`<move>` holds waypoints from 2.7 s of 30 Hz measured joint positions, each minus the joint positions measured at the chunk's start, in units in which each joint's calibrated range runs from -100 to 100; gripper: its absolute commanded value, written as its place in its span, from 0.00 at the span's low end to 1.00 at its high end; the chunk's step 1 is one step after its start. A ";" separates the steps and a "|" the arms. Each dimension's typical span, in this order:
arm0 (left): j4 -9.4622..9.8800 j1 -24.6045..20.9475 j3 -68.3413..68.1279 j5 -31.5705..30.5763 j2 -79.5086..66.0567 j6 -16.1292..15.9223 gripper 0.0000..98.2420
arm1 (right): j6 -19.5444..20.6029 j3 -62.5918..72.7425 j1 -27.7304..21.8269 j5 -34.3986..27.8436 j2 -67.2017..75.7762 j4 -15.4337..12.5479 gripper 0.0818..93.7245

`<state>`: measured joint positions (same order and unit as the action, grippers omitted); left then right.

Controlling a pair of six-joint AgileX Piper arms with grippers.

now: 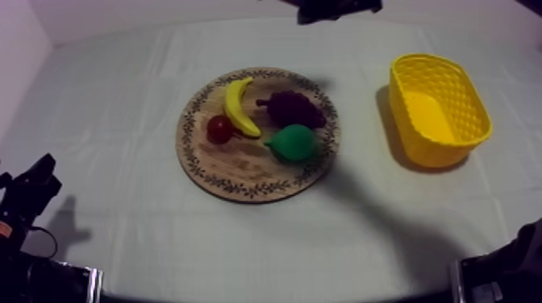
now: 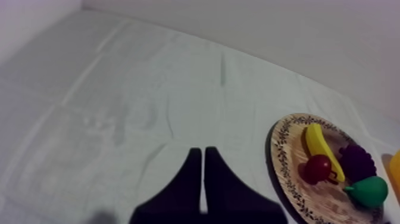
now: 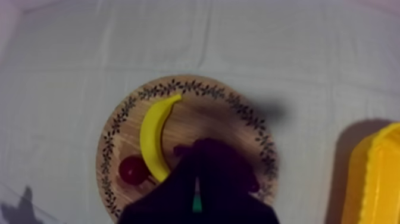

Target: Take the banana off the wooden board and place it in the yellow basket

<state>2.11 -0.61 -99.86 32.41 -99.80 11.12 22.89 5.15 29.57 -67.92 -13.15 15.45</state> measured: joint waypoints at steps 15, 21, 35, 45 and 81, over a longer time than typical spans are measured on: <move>0.00 0.00 0.00 0.00 0.00 0.00 0.00 | 2.37 24.18 4.01 -15.85 -17.08 -0.43 0.01; 0.00 0.00 0.00 0.00 0.00 0.00 0.00 | 2.37 32.24 4.56 -18.96 -22.44 -0.43 0.02; 0.00 0.00 0.00 0.00 0.00 0.00 0.00 | 1.50 34.32 4.60 -20.79 -25.21 -1.36 0.26; 0.00 0.00 0.00 0.00 0.00 0.00 0.00 | 0.30 33.36 4.79 -21.45 -24.95 -3.43 0.88; 0.00 0.00 0.00 0.00 0.00 0.00 0.00 | -0.16 51.09 5.06 -24.96 -46.87 -4.04 0.90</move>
<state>2.11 -0.61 -99.86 32.41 -99.80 11.12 22.74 56.24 34.62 -92.88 -60.02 11.40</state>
